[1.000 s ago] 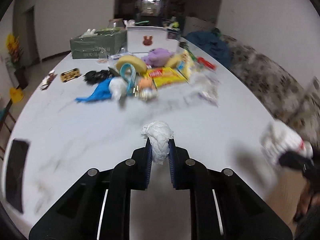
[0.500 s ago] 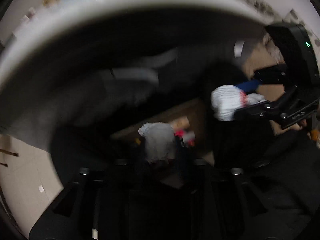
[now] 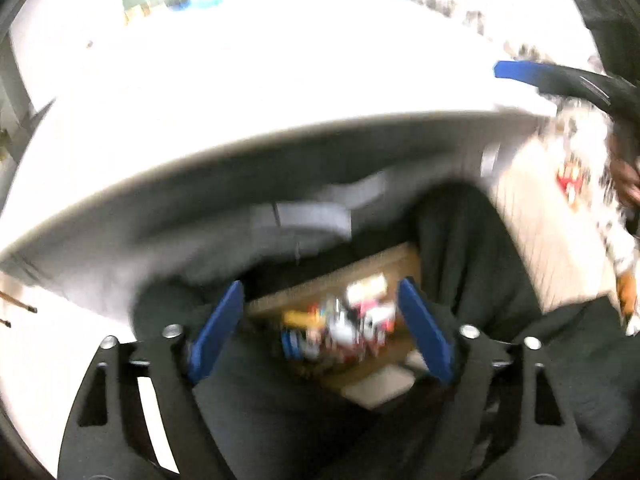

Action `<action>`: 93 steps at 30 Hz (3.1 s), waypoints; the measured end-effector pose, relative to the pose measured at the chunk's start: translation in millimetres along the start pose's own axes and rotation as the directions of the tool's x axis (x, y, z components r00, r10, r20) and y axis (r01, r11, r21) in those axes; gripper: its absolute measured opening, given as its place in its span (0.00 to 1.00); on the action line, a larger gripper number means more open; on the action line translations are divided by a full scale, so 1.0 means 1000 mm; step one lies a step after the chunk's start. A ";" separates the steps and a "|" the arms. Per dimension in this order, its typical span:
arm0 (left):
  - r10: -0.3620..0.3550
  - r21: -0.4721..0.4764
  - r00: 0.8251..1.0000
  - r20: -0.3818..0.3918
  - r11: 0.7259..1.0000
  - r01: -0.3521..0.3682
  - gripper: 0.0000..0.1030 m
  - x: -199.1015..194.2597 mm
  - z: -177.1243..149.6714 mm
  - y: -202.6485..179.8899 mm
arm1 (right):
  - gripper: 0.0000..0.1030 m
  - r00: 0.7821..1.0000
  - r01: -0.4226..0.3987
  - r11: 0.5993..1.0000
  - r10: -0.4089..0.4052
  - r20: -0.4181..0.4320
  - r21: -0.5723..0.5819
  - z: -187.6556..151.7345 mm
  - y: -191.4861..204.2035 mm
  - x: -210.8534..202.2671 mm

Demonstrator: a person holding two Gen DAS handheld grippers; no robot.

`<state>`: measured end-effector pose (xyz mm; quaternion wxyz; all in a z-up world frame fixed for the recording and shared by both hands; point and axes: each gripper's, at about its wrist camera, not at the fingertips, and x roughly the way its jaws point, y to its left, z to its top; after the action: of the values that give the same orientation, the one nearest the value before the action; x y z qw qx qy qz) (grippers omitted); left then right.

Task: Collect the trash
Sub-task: 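Carry the glove and tissue to the box and open both tools, then grasp the doll keychain with the right tool while the left tool grasps the blue dinosaur, then lower the keychain and dinosaur into the box and open both tools, then grasp the wrapped snack bar with the right tool while the left tool grasps white tissue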

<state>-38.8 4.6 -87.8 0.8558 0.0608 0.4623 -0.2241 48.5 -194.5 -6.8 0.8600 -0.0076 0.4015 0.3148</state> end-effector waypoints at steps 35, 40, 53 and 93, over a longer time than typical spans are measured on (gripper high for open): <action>0.143 -0.014 0.989 0.044 0.990 -0.142 0.73 0.141 0.295 0.128 | 0.44 0.997 0.078 0.980 -0.075 -0.025 0.183 0.082 -0.129 0.070; 0.162 -0.016 0.984 0.077 0.987 -0.161 0.29 0.120 0.278 0.111 | 0.44 0.997 0.082 0.974 -0.083 -0.005 0.211 0.061 -0.123 0.058; 0.108 0.023 0.942 0.319 0.992 -0.122 0.29 -0.063 0.133 0.018 | 0.44 0.993 -0.016 0.986 -0.004 0.120 0.167 0.029 -0.042 -0.010; 0.003 -0.014 0.965 0.262 1.000 0.000 0.87 -0.025 0.109 0.021 | 0.77 0.823 0.528 0.587 -0.531 -0.200 0.614 0.109 -0.223 0.088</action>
<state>41.7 -2.8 -7.9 0.9099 0.0251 0.3466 -0.2264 287.6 -296.7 -47.3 0.8631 0.1704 0.4616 -0.1133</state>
